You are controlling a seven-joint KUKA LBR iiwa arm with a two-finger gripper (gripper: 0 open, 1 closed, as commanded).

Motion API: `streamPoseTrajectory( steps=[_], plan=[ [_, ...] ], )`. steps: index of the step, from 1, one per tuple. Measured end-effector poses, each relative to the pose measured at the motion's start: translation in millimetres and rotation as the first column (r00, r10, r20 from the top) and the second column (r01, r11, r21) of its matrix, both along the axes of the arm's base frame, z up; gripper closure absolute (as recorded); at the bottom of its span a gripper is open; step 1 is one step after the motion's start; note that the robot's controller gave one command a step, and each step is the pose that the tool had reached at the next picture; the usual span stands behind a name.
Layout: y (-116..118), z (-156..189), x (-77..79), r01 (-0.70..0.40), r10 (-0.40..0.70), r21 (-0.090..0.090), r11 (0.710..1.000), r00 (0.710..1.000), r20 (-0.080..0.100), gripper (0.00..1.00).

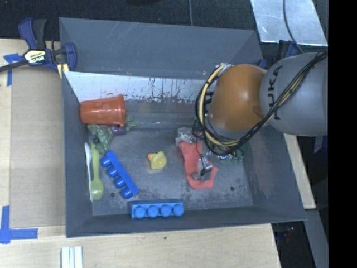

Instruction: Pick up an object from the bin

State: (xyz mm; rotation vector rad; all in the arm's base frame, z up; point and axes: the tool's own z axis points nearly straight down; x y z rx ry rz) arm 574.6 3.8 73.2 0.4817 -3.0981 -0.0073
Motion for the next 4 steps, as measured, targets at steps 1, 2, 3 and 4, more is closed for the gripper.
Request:
streamPoseTrajectory(
  steps=[1,2,3,4],
  plan=[
    [-37,12,16.4,-0.006,0.006,0.001,1.0,1.0,0.009,1.0],
    [-37,12,16.3,-0.006,0.006,0.001,1.0,1.0,0.009,1.0],
    [-45,82,18.9,-0.007,0.007,0.001,1.0,1.0,0.006,1.0],
    [-40,149,14.5,0.003,-0.003,0.002,1.0,1.0,0.002,1.0]
  ],
)
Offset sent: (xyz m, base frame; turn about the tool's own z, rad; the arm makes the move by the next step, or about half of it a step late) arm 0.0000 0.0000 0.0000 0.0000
